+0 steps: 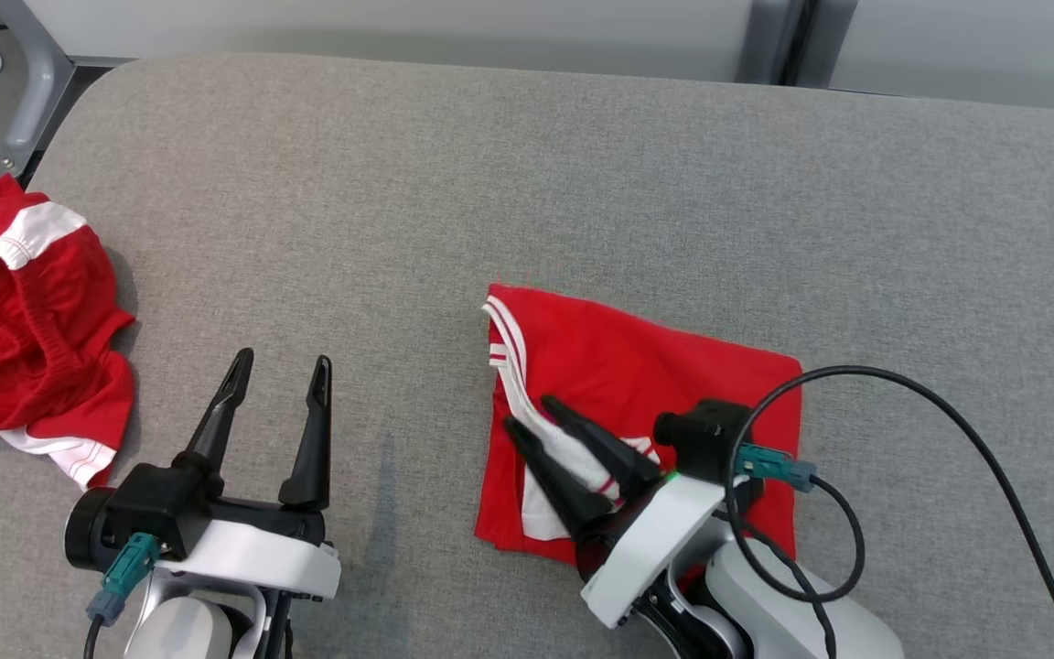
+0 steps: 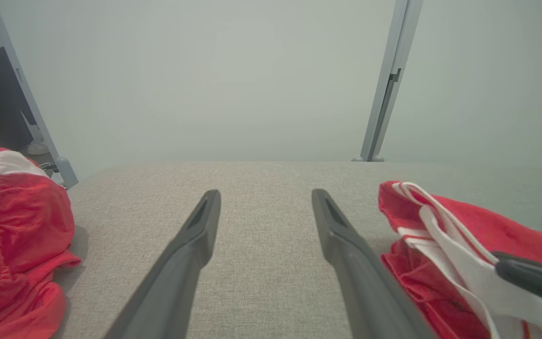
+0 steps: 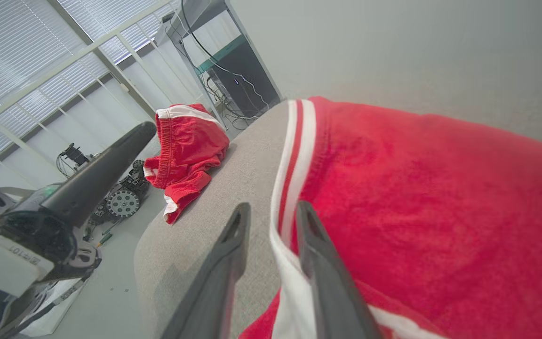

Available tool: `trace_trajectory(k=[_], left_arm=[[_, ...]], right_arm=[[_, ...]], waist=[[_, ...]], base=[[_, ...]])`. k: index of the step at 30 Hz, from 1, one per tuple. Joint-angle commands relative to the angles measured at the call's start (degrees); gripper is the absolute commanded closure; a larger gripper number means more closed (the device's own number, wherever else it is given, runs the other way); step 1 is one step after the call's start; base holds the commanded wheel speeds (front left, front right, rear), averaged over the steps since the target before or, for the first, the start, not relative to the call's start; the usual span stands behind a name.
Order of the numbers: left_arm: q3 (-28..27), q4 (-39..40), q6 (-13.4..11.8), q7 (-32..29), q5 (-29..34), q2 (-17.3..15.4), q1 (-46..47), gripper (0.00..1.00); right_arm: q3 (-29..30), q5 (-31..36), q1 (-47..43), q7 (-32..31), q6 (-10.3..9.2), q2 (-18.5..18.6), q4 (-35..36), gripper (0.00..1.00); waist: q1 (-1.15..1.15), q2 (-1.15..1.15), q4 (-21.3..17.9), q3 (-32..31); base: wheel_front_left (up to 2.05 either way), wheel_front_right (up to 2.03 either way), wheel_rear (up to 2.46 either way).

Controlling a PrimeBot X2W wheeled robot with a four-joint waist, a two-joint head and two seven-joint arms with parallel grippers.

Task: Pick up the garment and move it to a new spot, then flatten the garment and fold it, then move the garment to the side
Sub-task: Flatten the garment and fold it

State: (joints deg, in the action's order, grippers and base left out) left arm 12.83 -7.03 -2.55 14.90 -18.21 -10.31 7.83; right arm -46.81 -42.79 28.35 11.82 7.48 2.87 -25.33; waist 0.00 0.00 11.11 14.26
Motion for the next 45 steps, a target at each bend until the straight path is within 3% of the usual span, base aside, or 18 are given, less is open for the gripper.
trace_trajectory(k=[1,9,19,32,45], left_arm=[[-0.4,-0.1,0.2,0.3,0.3,-0.1,0.9,0.0],[-2.0,0.1,0.6,0.3,1.2,0.4,-0.1,0.0],[-3.2,0.1,0.1,0.3,2.4,0.3,-1.5,0.0],[-4.8,1.2,-0.9,0.3,2.4,-0.8,-4.1,0.0],[-4.8,3.3,-1.3,-1.9,1.9,-3.1,-11.0,0.0]], right_arm=[[-0.6,0.1,1.0,0.9,0.04,0.2,-0.2,0.0],[0.5,3.3,2.3,3.5,0.04,0.7,5.9,0.0],[18.1,12.5,-6.8,3.4,0.04,4.9,20.4,0.0],[38.4,20.1,-20.5,2.9,0.04,10.0,20.0,0.0],[44.2,23.2,-29.0,0.3,0.04,9.7,20.7,0.0]], waist=[[0.0,0.0,-0.2,-0.1],[0.0,0.0,-2.2,-1.2],[0.0,0.0,-4.5,-2.8],[0.0,0.0,-6.2,-6.2],[0.0,0.0,-7.6,-12.9]], base=[[0.0,0.0,0.0],[0.0,0.0,0.0],[0.0,0.0,0.0],[0.0,0.0,0.0],[0.0,0.0,0.0]])
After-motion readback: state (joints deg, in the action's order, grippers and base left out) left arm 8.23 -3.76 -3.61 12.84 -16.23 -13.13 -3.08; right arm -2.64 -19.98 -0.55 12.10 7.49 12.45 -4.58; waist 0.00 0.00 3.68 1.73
